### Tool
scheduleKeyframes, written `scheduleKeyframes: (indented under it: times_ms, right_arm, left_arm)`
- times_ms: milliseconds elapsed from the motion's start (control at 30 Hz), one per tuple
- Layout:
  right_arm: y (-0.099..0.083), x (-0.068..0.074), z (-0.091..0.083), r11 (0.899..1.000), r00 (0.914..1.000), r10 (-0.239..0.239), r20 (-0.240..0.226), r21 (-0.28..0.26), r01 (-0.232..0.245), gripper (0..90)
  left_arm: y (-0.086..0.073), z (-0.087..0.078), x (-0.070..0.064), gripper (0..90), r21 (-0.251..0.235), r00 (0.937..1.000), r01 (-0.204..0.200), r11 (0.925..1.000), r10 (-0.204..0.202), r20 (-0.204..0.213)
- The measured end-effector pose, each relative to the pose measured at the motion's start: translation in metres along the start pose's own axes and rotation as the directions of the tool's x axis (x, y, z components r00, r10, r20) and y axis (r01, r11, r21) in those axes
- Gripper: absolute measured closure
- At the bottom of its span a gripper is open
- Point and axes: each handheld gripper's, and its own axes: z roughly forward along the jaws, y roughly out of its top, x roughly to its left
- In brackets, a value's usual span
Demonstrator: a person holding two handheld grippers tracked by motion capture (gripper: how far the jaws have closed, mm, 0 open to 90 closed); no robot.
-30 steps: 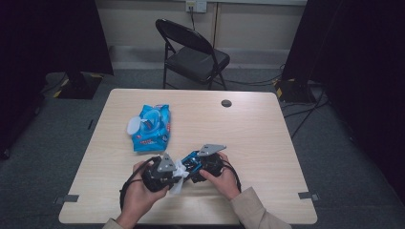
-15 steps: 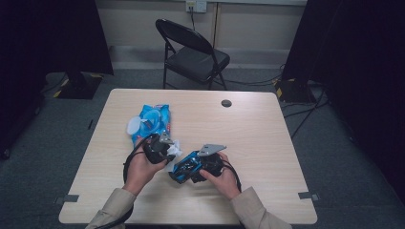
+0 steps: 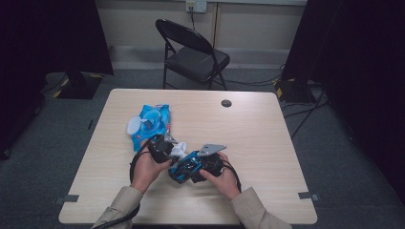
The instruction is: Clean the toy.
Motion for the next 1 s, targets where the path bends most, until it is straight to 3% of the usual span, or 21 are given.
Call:
scheduleKeyframes:
  times_ms: [200, 433, 1000]
  right_arm:
    - [0.0, 0.0, 0.0, 1.0, 1.0, 0.0, 0.0, 0.0, 0.0, 5.8]
    - [0.0, 0.0, 0.0, 1.0, 1.0, 0.0, 0.0, 0.0, 0.0, 5.8]
    - [0.0, 0.0, 0.0, 1.0, 1.0, -0.002, -0.001, 0.0, 0.002, 5.8]
  left_arm:
    - [0.0, -0.012, 0.003, 56.3, -0.032, 0.9995, 0.006, 0.9995, -0.007, -0.032]
    - [0.009, -0.015, 0.005, 57.5, -0.051, 0.9986, 0.004, 0.9987, -0.006, -0.053]
    - [0.011, 0.037, 0.011, 62.7, 0.07, 0.9978, -0.026, 0.9972, 0.03, -0.058]
